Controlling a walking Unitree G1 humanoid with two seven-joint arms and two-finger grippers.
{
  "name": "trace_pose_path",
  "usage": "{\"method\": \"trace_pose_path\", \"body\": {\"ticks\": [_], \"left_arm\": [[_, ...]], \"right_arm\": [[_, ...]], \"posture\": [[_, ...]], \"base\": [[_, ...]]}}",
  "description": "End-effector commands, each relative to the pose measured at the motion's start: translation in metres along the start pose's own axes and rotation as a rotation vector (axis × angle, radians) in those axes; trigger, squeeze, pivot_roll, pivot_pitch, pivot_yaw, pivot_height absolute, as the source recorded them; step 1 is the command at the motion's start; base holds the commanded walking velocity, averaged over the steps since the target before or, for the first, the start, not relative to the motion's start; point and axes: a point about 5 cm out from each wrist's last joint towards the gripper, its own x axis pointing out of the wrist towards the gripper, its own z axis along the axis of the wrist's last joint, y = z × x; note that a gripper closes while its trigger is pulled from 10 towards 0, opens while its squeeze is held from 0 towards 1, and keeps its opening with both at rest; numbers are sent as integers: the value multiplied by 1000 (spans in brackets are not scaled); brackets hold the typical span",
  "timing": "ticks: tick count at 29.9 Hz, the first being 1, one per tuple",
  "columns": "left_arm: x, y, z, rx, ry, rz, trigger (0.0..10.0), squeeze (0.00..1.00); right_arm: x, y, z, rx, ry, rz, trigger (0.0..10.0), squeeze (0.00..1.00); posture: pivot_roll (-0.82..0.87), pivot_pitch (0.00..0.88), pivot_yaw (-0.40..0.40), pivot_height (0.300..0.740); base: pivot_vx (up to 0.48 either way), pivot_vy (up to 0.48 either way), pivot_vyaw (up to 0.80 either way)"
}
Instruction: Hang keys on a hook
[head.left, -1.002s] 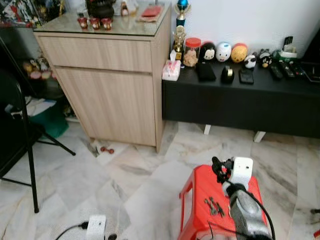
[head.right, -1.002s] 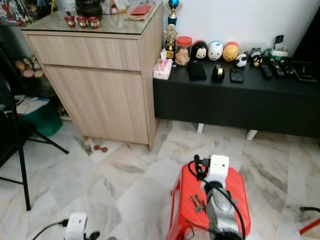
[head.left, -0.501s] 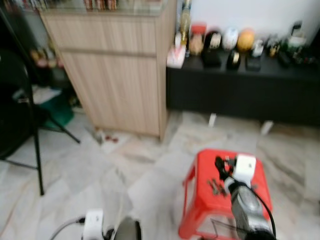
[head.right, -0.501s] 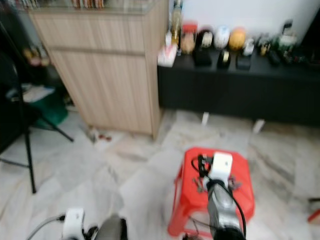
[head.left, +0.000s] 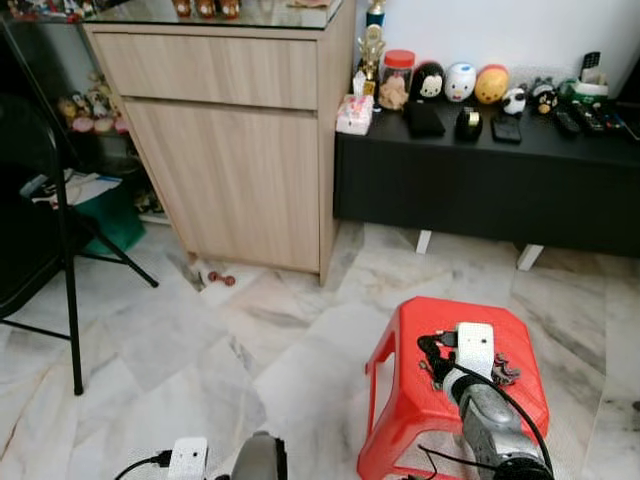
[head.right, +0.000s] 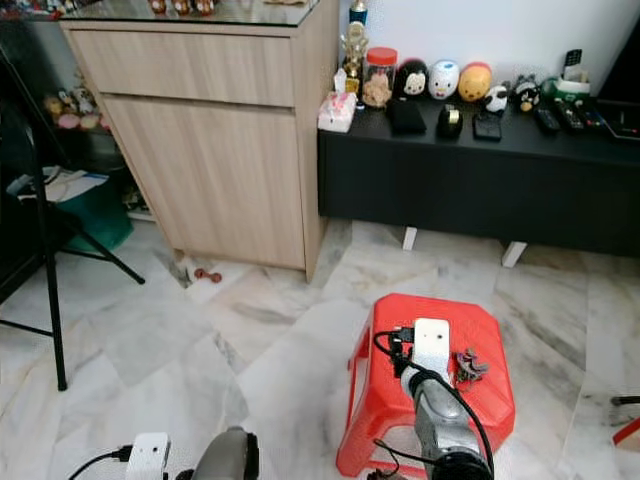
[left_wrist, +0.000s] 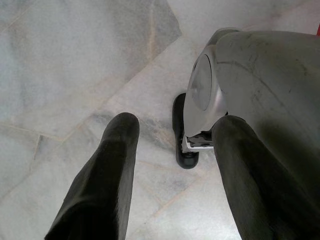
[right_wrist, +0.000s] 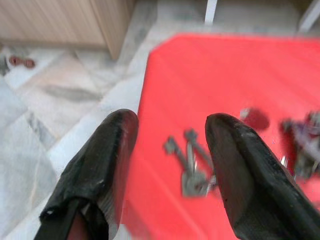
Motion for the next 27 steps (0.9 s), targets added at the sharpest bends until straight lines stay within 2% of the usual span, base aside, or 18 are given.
{"method": "trace_pose_path", "body": {"ticks": [1,6,12,25,27], "left_arm": [[0,-4,-5,-7,26,-17,10000,0],[0,-5,-6,-8,30,-22,10000,0],[0,-4,-5,-5,21,-17,10000,0],[1,-6,-1,-2,11,-20,10000,0],[1,-7,0,-1,6,-22,10000,0]], "right_arm": [[1,-1,-1,-16,25,9,10000,0],[-1,1,-9,-120,45,34,10000,0],[-2,-3,-13,-58,70,-1,10000,0],[-2,-5,-18,-47,92,-24,10000,0],[-2,-4,-19,-23,92,-27,10000,0]], "posture": [[77,70,-11,642],[73,71,-10,642],[78,71,-12,642],[75,56,-13,642],[79,56,-15,642]], "base": [[0,0,0],[0,0,0],[0,0,0],[265,0,0],[285,0,0]]}}
